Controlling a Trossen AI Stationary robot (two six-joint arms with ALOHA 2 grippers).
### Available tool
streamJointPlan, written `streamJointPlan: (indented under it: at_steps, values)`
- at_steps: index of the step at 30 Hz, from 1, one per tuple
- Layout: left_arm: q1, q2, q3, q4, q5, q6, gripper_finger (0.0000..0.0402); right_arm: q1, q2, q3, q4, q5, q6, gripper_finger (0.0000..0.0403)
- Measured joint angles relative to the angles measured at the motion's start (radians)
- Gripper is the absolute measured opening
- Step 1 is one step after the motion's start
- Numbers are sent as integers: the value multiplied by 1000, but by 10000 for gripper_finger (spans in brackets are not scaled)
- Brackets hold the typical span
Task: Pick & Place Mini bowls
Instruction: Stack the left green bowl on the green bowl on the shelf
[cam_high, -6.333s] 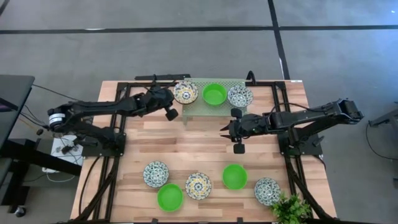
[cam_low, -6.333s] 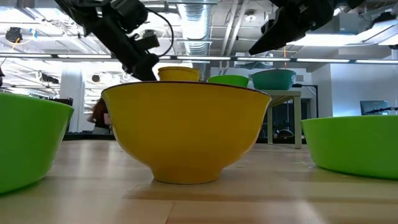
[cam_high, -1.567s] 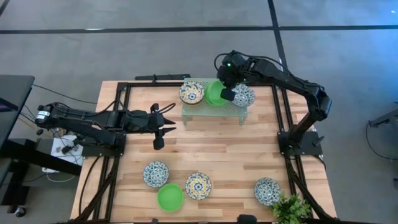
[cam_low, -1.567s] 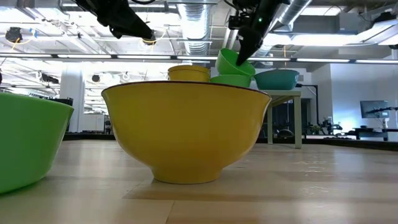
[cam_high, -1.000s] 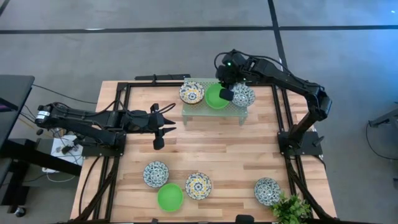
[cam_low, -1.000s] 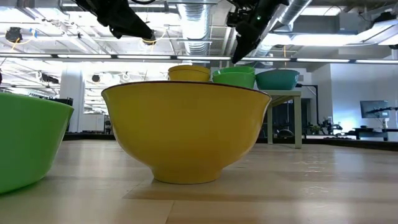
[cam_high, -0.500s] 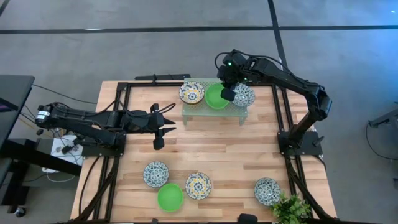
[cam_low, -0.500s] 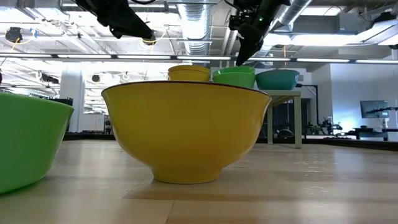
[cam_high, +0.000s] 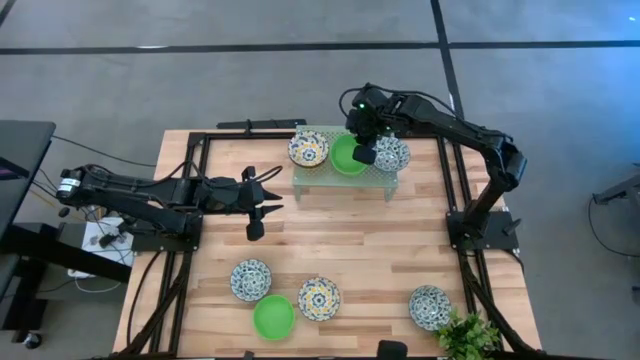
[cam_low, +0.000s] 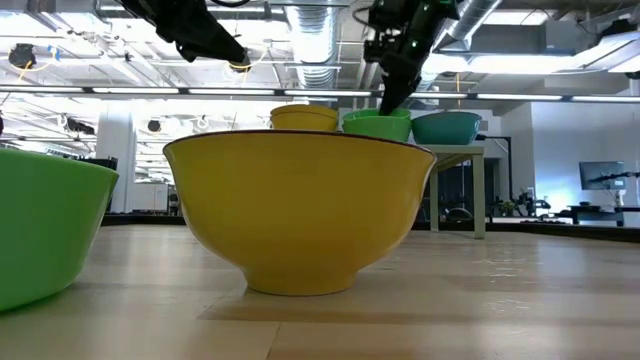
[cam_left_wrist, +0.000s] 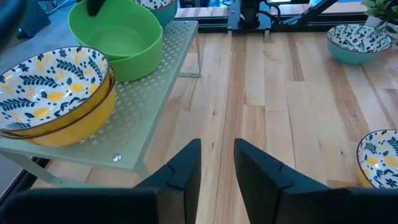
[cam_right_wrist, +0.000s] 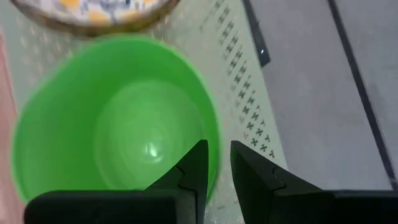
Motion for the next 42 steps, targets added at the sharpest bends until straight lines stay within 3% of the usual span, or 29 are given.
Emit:
streamJointPlan:
  at_steps: [7, 13, 20, 26, 42]
  values:
    - [0, 0, 0, 0, 0, 0, 97, 0, 10, 1, 61, 0, -35, 51]
    - [0, 0, 0, 0, 0, 0, 97, -17, 3, 1, 60, -1, -34, 7]
    - [0, 0, 0, 0, 0, 0, 97, -22, 6, 1, 66, -10, 15, 4]
    - [0, 0, 0, 0, 0, 0, 97, -22, 6, 1, 63, -102, 15, 3]
    - [0, 0, 0, 0, 0, 0, 97, -21, -7, 2, -9, -107, 19, 4]
